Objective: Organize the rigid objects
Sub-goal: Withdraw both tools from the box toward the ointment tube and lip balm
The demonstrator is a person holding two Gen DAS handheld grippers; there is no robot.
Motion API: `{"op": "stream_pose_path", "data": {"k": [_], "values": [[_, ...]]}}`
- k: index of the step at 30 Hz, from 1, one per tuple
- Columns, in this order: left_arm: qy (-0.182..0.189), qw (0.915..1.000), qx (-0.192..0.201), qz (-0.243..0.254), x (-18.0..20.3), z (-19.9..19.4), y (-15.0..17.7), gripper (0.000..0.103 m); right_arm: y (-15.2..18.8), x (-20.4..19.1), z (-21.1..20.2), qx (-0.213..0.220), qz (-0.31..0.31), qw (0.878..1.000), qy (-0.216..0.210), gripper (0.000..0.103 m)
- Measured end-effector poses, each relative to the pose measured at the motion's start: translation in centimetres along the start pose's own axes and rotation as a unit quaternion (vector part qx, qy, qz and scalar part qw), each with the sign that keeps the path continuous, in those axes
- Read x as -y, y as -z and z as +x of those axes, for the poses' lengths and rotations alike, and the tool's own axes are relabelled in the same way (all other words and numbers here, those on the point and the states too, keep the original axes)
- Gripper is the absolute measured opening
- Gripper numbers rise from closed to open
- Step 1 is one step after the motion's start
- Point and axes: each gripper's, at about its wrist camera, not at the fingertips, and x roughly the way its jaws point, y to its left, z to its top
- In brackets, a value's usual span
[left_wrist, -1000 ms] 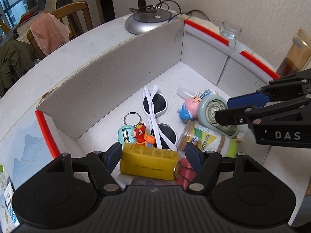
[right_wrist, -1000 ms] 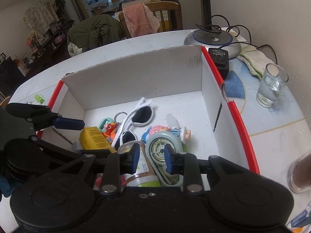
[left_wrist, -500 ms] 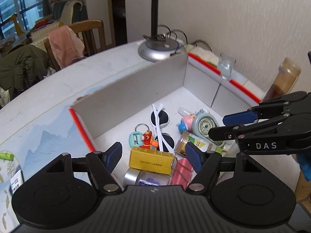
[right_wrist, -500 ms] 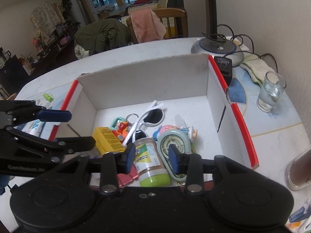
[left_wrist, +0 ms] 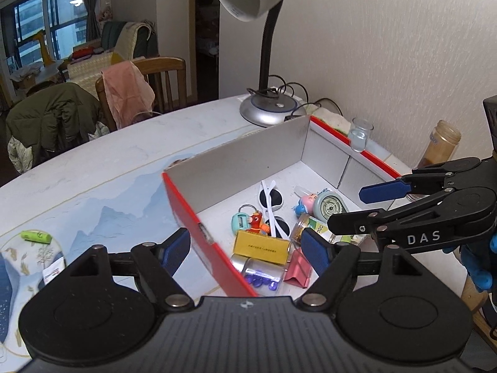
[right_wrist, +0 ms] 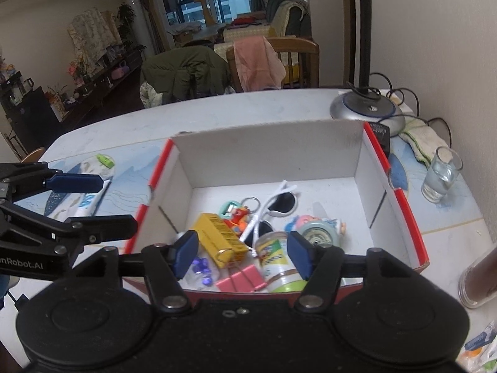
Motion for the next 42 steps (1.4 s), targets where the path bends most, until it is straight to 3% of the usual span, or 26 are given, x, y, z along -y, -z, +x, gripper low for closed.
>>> {"op": "stream_pose_path", "data": {"k": [6,14,18,22,30,35,42], "values": [[0.002,0.9998,0.018,-0.006,-2.2,-2.3,1.1,0.083,-0.1,-3.1,-1.2,0.018,-0.007,1.0,0.002,0.082],[0.003,0.9993,0.033,-0.017,-6.3,-5.4,3.0,0.084,-0.1,-8.2,-1.7,0.029,-0.009,1.0,-0.004,0.089],[0.0,0.9988,0.041,-0.027,-8.8,-6.8,4.2,0.089,0.1,-10.7,-1.5,0.033,-0.006,0.999,-0.011,0.094],[-0.002,0.9981,0.049,-0.038,-11.7,-8.0,5.4,0.097,0.3,-13.6,-0.8,0.027,-0.01,0.999,-0.018,0.095],[-0.006,0.9959,0.063,-0.064,-17.5,-9.8,7.6,0.103,0.4,-19.2,1.1,0.02,-0.023,0.999,-0.023,0.097],[-0.033,0.9946,0.072,-0.067,-20.7,-10.3,8.5,0.103,0.1,-22.4,2.1,0.025,-0.031,0.999,-0.035,0.102],[-0.069,0.9918,0.076,-0.075,-25.5,-9.9,8.8,0.103,-0.5,-26.3,4.6,0.014,-0.042,0.998,-0.038,0.102]]}}
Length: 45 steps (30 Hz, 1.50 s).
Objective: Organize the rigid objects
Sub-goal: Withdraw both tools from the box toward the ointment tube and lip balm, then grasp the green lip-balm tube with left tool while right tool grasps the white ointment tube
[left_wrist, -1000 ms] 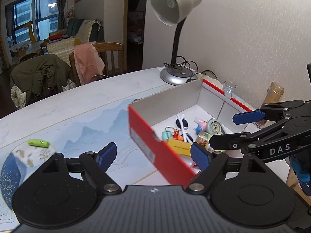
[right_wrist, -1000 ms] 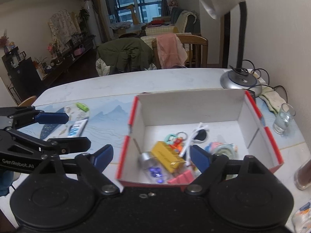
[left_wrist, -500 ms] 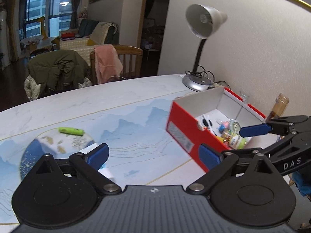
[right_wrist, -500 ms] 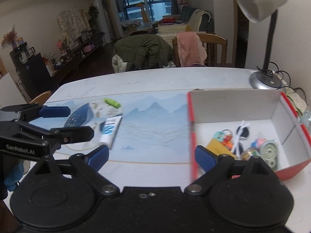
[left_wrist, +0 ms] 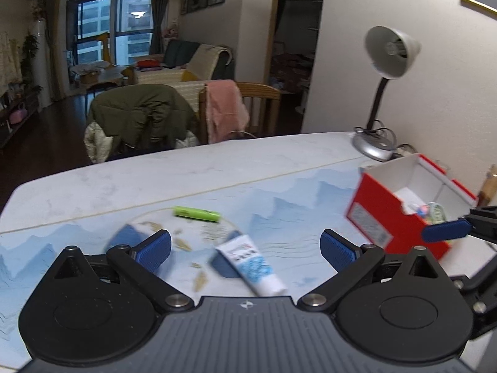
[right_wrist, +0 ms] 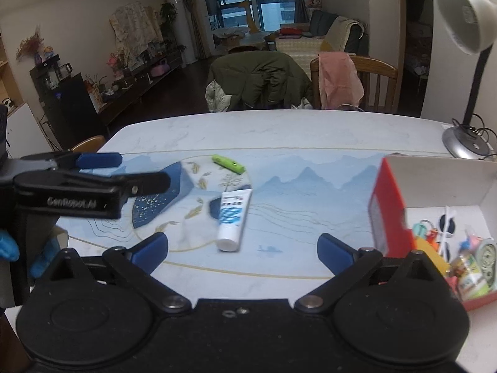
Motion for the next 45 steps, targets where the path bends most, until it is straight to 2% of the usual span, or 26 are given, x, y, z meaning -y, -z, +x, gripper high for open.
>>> {"op": "stream_pose_path", "data": {"k": [5,10,15,24,28,34,40,45], "values": [[-0.025,0.9997,0.005,0.004,-2.6,1.3,-1.0,0.103,-0.9,-1.8,1.9,-0.01,-0.011,1.0,0.003,0.102],[-0.033,0.9994,0.003,0.013,-4.5,3.2,-2.0,0.103,-1.5,-3.0,3.5,-0.021,-0.019,1.0,0.004,0.102],[-0.033,0.999,-0.016,0.025,-5.5,6.3,-2.2,0.103,-1.8,-3.6,5.7,-0.041,-0.027,0.999,0.008,0.102],[-0.024,0.9977,-0.051,0.038,-6.0,12.7,-1.3,0.103,-1.6,-3.9,9.9,-0.075,-0.034,0.997,0.01,0.102],[-0.026,0.9974,-0.058,0.035,-6.5,15.5,-1.1,0.103,-1.3,-3.6,11.8,-0.086,-0.04,0.995,0.031,0.101],[-0.026,0.9962,-0.074,0.037,-6.9,19.5,-0.7,0.103,-1.2,-2.8,15.0,-0.108,-0.041,0.993,0.04,0.096],[-0.018,0.9956,-0.077,0.051,-6.5,21.9,-0.3,0.103,-1.6,-2.7,17.2,-0.117,-0.043,0.992,0.034,0.094],[-0.013,0.9956,-0.082,0.044,-6.6,23.3,0.0,0.103,-1.8,-2.5,18.8,-0.121,-0.049,0.991,0.038,0.089]]}}
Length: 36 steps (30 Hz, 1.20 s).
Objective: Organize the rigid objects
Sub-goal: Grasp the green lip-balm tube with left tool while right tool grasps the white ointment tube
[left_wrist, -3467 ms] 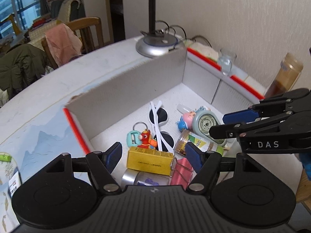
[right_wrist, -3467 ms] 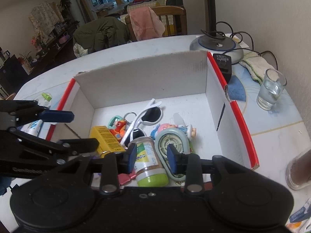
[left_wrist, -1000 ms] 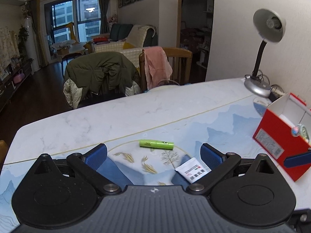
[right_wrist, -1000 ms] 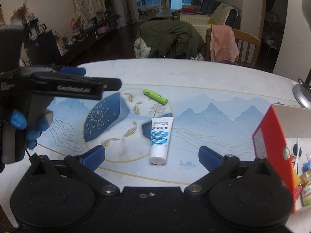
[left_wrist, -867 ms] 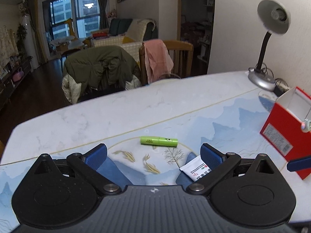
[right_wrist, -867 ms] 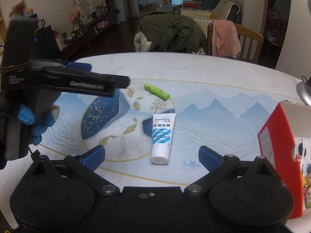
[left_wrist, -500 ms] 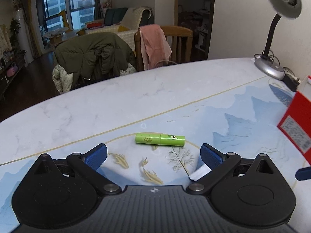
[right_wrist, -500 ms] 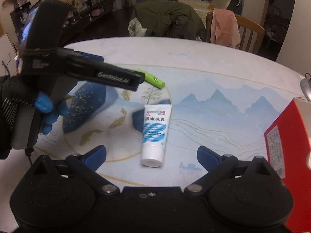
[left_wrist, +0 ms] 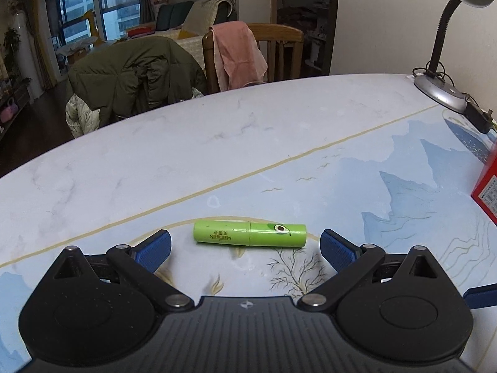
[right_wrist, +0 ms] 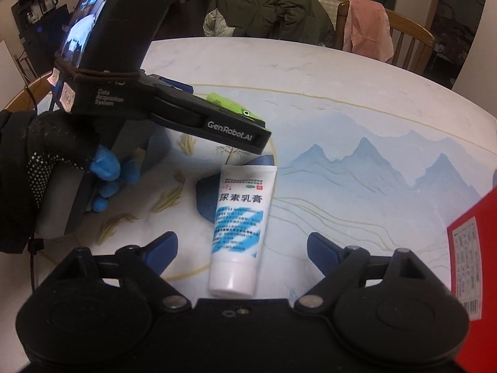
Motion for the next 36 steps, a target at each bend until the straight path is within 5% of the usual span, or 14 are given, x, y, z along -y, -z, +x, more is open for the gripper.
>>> {"op": "stream_pose_path", "data": {"k": [14,19,23,36], "values": [[0.0,0.9999,0.016,-0.005,-0.3,1.3,0.4,0.101,0.2,-0.9,1.9,-0.014,-0.022,1.0,0.01,0.065],[0.005,0.9997,0.025,0.0,-0.4,0.9,0.3,0.083,0.1,-0.9,1.9,-0.009,-0.019,1.0,0.012,0.054],[0.003,0.9997,0.025,-0.002,-0.4,0.9,0.2,0.081,0.1,-0.8,1.6,-0.007,-0.015,1.0,0.007,0.04],[0.029,0.9989,0.022,-0.029,0.9,-3.4,0.7,0.081,0.9,0.8,-0.4,-0.006,0.023,1.0,0.013,0.038]]}}
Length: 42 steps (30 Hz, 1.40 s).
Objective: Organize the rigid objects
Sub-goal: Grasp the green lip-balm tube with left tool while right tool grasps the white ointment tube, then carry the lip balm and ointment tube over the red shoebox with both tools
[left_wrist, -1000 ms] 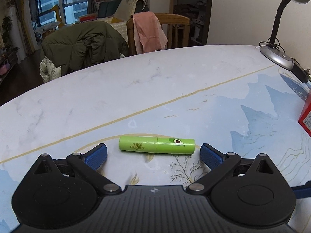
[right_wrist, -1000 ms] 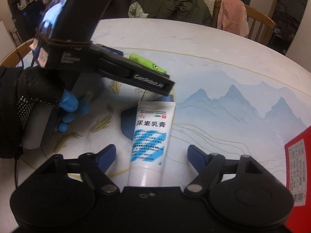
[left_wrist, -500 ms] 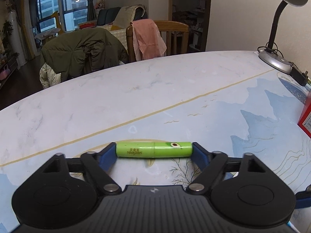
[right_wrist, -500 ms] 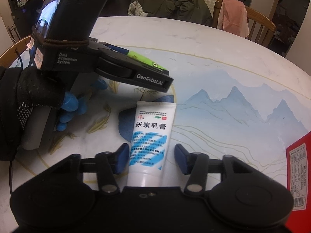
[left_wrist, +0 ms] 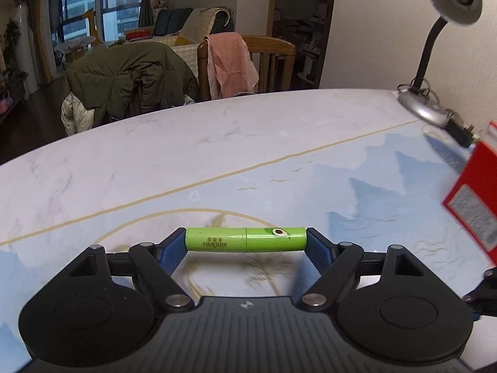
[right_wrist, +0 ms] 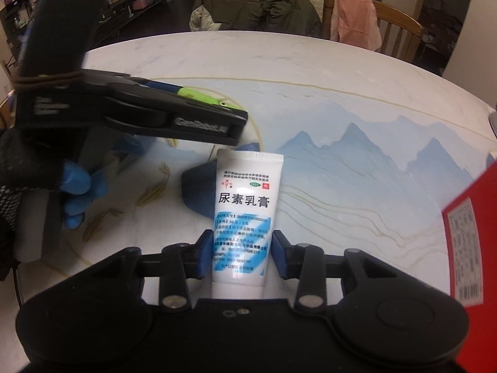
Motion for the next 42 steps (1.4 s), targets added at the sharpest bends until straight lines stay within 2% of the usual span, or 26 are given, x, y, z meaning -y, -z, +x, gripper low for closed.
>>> {"op": "stream_pose_path", "data": {"k": [16,28,36,42], "values": [[0.028,0.9995,0.011,0.007,4.2,-9.7,1.6,0.081,3.1,2.8,-7.9,0.047,0.05,0.997,-0.018,0.037],[0.039,0.998,0.025,0.043,9.7,-16.2,1.8,0.081,5.6,6.1,-14.4,0.081,0.091,0.992,-0.033,0.037],[0.05,0.9961,0.033,0.065,13.8,-19.1,0.9,0.081,6.5,9.5,-17.7,0.112,0.104,0.988,-0.026,0.037],[0.06,0.9942,0.036,0.081,17.6,-19.3,0.1,0.081,7.1,12.9,-19.3,0.129,0.115,0.985,-0.015,0.037]]}}
